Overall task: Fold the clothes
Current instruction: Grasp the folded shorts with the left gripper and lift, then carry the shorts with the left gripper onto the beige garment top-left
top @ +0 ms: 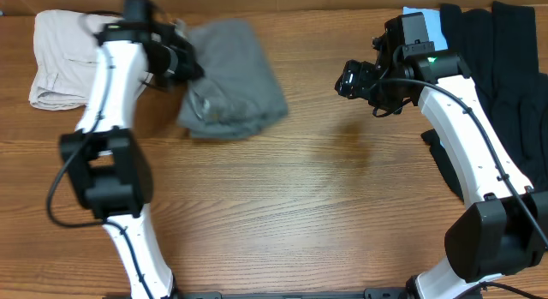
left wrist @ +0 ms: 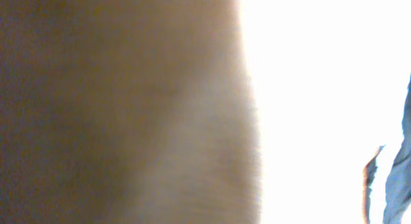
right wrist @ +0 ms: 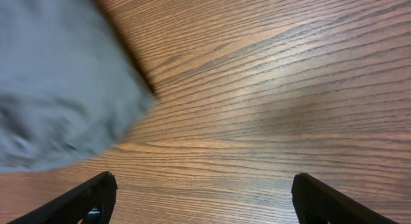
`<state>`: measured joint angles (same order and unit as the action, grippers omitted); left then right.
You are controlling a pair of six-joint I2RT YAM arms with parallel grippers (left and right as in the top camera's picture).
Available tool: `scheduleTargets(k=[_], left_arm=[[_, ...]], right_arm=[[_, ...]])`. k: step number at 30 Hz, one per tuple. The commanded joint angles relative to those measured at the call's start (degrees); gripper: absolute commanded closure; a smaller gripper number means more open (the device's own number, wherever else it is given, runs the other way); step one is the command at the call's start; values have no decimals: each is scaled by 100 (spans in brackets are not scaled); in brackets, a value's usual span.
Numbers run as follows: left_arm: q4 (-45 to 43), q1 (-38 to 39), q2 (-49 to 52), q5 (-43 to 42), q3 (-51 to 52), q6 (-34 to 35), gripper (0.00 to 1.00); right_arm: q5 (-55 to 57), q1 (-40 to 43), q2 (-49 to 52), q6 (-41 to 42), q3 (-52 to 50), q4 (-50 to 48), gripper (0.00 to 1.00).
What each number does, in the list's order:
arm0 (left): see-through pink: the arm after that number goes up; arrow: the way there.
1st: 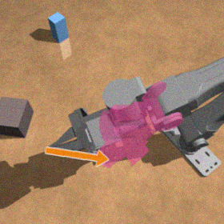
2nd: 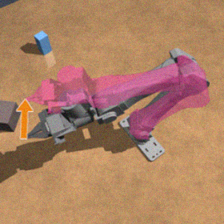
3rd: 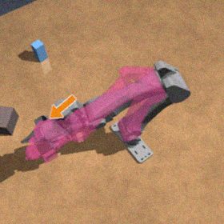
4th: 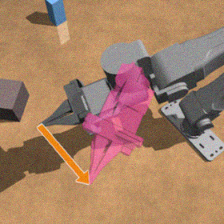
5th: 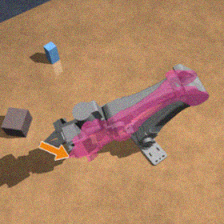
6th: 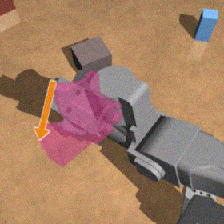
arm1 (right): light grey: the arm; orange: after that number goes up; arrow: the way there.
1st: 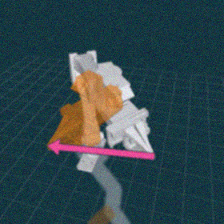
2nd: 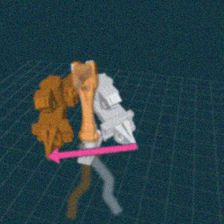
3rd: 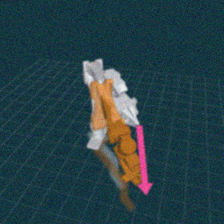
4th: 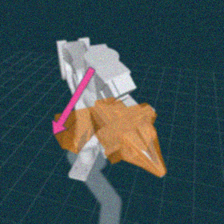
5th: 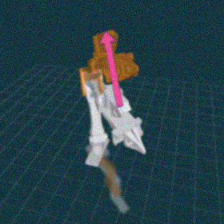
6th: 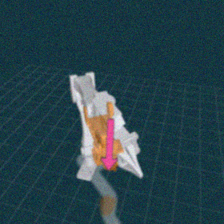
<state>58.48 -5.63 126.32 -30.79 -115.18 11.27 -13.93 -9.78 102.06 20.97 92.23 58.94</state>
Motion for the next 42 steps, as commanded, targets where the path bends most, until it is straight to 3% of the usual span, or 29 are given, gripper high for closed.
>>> scheduleTargets(k=[1, 11, 17, 22, 31, 42], left_arm=[[-302, -483, -514, -999, -199, 614, 96], [-1130, -1589, -754, -1410, -199, 1187, 96], [-2640, -1834, -763, -2190, -201, 2175, 96], [-3440, -1899, -831, -1943, -208, 2653, 96], [-3322, -2103, -833, -973, -205, 2417, 96], [-3314, -2203, -671, 184, -197, 1633, 96]], right_arm=[[63, 11, -4, -20, 42, -28, 10], [63, 11, -4, -20, 37, -28, 9], [63, 11, -4, -20, 37, -24, 9], [63, 11, -4, -20, 37, 63, 9], [63, 11, -4, -20, 37, 48, 10], [59, 11, -4, 9, 37, -57, 10]])
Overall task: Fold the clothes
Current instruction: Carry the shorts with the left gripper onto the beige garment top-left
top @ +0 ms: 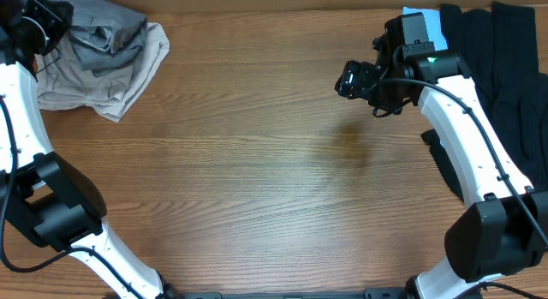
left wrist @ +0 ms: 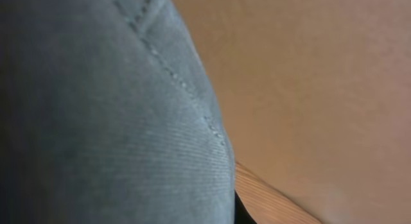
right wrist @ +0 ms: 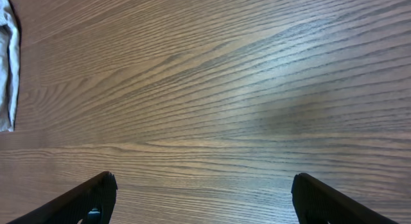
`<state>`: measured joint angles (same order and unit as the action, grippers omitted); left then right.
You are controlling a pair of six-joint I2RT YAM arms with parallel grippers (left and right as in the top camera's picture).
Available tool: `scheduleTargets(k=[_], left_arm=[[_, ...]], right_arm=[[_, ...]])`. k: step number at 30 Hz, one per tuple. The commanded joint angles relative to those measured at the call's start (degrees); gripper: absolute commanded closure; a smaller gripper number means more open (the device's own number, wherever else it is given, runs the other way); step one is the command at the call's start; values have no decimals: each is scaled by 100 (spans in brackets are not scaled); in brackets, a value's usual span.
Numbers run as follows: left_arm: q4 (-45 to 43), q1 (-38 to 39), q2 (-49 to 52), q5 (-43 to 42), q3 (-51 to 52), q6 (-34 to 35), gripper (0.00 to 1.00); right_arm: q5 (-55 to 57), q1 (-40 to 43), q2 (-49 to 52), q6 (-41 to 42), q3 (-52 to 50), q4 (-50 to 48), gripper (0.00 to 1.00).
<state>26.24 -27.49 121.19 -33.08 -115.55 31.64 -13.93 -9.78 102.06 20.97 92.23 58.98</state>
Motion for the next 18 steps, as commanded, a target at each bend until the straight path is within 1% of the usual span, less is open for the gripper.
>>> scheduleTargets(k=[1, 5, 9, 13, 14, 15, 16, 18], left_arm=[[-109, -24, -111, 450, -160, -439, 96], [-208, -26, 133, 538, -160, -505, 96], [-271, -28, 396, 389, -160, -531, 96], [-358, -31, 452, 339, -160, -597, 96], [-437, -35, 452, 304, -160, -597, 96], [-706, -61, 452, -17, -160, -588, 96], [-988, -101, 452, -422, -160, -313, 96], [-1167, -122, 452, -566, -160, 7, 96]], right_arm=[[59, 11, -4, 24, 37, -66, 9], [59, 11, -4, 46, 37, -74, 10], [59, 11, -4, 155, 37, -79, 9], [59, 11, -4, 155, 37, -81, 10], [59, 11, -4, 155, 37, -81, 10], [59, 11, -4, 155, 37, -81, 10], [59, 11, -4, 155, 37, -85, 10], [59, 11, -2, 160, 37, -87, 10]])
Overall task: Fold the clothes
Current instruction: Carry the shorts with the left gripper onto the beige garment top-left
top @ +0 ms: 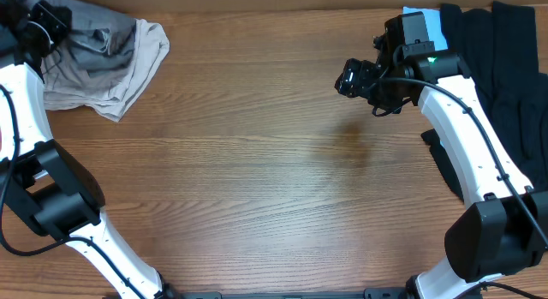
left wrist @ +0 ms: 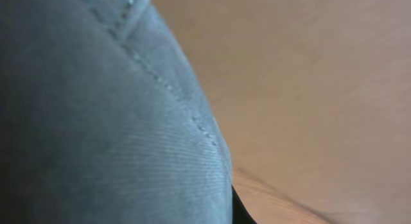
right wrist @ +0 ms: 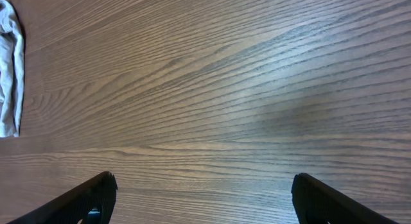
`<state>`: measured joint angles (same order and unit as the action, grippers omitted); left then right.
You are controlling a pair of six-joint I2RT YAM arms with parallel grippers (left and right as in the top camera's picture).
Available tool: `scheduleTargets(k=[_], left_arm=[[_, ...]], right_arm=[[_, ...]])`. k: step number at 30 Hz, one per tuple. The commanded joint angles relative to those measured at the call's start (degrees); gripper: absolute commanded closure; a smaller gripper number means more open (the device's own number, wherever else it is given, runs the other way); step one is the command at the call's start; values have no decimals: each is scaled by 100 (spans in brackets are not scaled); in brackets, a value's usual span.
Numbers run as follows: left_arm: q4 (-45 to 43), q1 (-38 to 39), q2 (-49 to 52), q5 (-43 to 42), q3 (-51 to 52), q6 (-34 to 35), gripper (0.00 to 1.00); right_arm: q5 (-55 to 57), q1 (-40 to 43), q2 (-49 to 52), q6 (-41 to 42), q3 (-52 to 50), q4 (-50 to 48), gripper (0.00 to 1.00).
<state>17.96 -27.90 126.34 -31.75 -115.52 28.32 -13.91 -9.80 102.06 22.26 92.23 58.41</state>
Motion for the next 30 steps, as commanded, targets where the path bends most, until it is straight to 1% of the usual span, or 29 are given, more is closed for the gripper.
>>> scheduleTargets(k=[1, 4, 10, 14, 15, 18, 20, 23, 25, 27, 30], left_arm=[[-417, -90, -63, -780, -162, 455, 96], [-514, -105, -63, -892, -162, 634, 96], [-350, -125, -4, -826, -157, 481, 96], [389, -140, 13, -52, -157, 197, 96], [601, -142, 13, 162, -157, 85, 90], [1259, -162, 13, 645, -157, -345, 58], [1746, -216, 13, 822, -157, -682, 42], [2396, -407, 11, 861, -162, -1156, 31], [2702, -575, 2, 859, -166, -1213, 27], [3034, -787, -52, 804, -166, -1368, 24], [3425, -1038, -175, 614, -166, -1703, 23]], right_arm=[[55, 13, -4, 46, 37, -28, 9], [55, 13, -2, 46, 37, -22, 10], [57, 13, -2, 44, 37, -24, 10], [55, 13, -2, 44, 37, -17, 10], [55, 13, -2, 44, 37, -17, 9], [55, 13, -2, 44, 37, -17, 9], [52, 13, -2, 44, 37, -15, 9], [35, 13, -2, 44, 37, -2, 9], [35, 13, -2, 44, 37, 0, 9], [33, 13, -2, 44, 37, 0, 9], [33, 13, -2, 42, 37, -2, 9]])
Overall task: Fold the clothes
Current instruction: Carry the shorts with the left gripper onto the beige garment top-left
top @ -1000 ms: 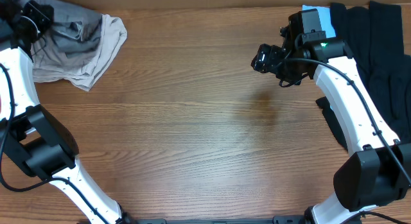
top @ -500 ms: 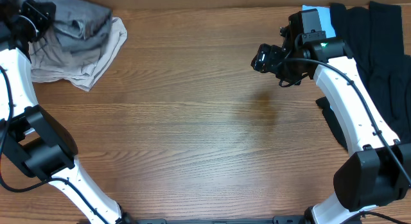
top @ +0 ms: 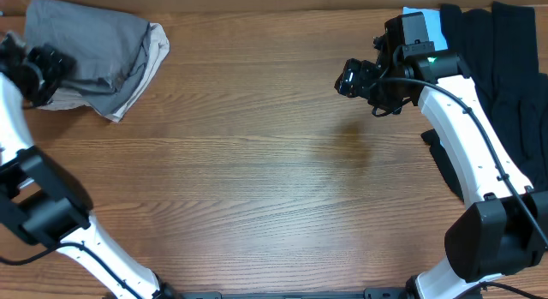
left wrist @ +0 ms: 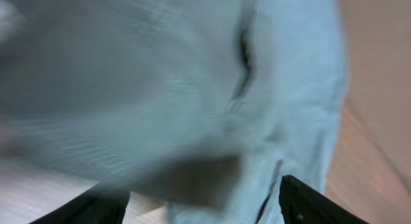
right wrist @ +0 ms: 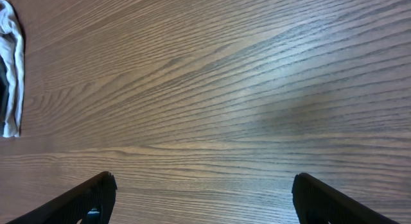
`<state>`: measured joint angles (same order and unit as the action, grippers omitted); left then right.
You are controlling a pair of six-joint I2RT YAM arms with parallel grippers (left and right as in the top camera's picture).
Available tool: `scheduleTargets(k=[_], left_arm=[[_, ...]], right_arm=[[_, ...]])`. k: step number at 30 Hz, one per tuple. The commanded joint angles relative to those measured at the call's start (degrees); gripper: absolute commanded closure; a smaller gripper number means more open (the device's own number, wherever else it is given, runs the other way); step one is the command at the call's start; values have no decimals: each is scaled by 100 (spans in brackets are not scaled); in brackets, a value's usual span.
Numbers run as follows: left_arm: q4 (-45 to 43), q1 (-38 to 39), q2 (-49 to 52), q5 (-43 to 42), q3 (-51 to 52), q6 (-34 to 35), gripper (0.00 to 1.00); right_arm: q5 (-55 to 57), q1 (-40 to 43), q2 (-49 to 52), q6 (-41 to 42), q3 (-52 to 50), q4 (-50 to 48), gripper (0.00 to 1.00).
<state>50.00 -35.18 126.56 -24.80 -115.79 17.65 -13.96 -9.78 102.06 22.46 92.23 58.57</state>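
Observation:
A folded grey garment (top: 86,44) lies on a beige garment (top: 147,61) at the table's far left corner. My left gripper (top: 38,68) stands open at the pile's left edge. In the left wrist view the grey cloth (left wrist: 167,89) is a blur beyond the spread fingertips (left wrist: 311,198) of the left gripper (left wrist: 205,208). My right gripper (top: 353,78) hangs open over bare wood at the right centre; the right wrist view shows this gripper (right wrist: 205,201) with nothing between its fingers and the beige garment's edge (right wrist: 11,70) far off.
Black clothes (top: 505,59) lie in a heap along the table's right side, with a light blue piece (top: 421,13) at the back behind the right arm. Bare wooden tabletop (top: 257,162) spans the middle.
My left gripper has moved from the back corner of the pile to its left edge and now stands open. The grey garment lies flatter on the beige one. The right arm is unchanged.
My left gripper was at the edge of the grey garment left of centre, beside the beige pile. Then the grey garment sat bunched on the beige one in the far left corner with the gripper at it. Now it lies there, and the gripper is open beside it.

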Motion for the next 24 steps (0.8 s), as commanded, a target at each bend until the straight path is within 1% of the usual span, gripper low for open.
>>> scheduleTargets(k=[1, 4, 5, 6, 8, 10, 12, 14, 15, 16, 20, 22, 24], left_arm=[[376, -389, -273, -127, -140, -756, 24], [835, -498, -529, -227, -140, -1311, 28], [970, -498, -619, -203, -140, -1528, 32], [1113, -496, -726, -177, -140, -1805, 39], [1211, -415, -896, -151, -140, -2236, 46], [1078, -308, -970, -116, -140, -2524, 56], [793, -146, -970, -98, -138, -2811, 73], [481, 85, -916, 352, -129, -2949, 87], [358, 186, -874, 647, -129, -2949, 91], [208, 328, -804, 1075, -129, -2953, 92], [-83, 726, -463, 2234, -129, -3314, 96], [-157, 833, -238, 2645, -129, -3311, 96], [-190, 876, -4, 2791, -127, -3309, 95]], right_arm=[[37, 11, -2, 22, 37, -17, 9], [37, 11, -2, 20, 37, -33, 9], [37, 11, -2, 22, 37, -39, 9], [35, 11, -2, 20, 37, -50, 9], [15, 11, -2, 20, 37, -81, 9], [15, 11, -2, 20, 37, -105, 9], [15, 11, -2, 20, 37, -120, 9], [15, 11, -2, 20, 37, -122, 9], [15, 11, -2, 22, 37, -122, 9], [13, 11, -2, 22, 37, -120, 9], [15, 11, -2, 20, 37, -103, 9], [15, 11, -2, 20, 37, -103, 9], [15, 11, -2, 20, 37, -103, 9]])
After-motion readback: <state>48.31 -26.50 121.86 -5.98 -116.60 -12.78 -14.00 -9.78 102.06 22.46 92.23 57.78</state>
